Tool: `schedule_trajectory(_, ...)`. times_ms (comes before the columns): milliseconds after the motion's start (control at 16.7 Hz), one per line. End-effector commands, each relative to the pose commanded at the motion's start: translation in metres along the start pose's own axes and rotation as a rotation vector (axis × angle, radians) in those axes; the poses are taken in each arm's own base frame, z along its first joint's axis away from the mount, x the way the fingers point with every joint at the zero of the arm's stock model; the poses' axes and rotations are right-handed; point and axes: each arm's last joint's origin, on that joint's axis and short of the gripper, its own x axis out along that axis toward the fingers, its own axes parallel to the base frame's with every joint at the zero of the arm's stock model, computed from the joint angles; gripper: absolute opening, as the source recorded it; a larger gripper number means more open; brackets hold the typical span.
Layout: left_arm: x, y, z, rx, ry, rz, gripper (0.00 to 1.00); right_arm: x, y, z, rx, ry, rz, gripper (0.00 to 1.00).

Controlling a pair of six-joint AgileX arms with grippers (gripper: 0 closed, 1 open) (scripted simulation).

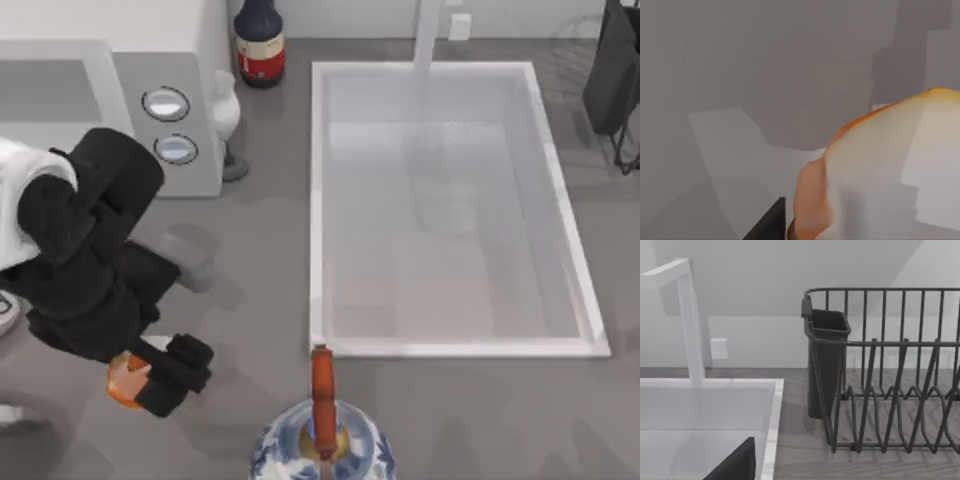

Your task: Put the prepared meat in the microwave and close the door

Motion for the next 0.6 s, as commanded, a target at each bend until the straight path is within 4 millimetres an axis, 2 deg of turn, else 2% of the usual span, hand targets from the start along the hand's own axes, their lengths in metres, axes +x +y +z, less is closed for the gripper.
schedule_trajectory(240,-0.045,0.004,0.006,-0.002,-0.032,0.048,0.0,0.0,0.0,0.0,0.0,0.0,0.0,1.0)
schedule_trajectory(360,-0.06,0.009,0.007,0.004,-0.04,0.08,0.0,0.0,0.0,0.0,0.0,0.0,0.0,1.0)
schedule_trajectory(480,-0.063,0.016,0.006,-0.003,-0.023,0.101,0.0,0.0,0.0,0.0,0.0,0.0,0.0,1.0)
schedule_trajectory(600,-0.056,0.023,0.005,-0.019,0.012,0.107,0.0,0.0,0.0,0.0,0.0,0.0,0.0,1.0)
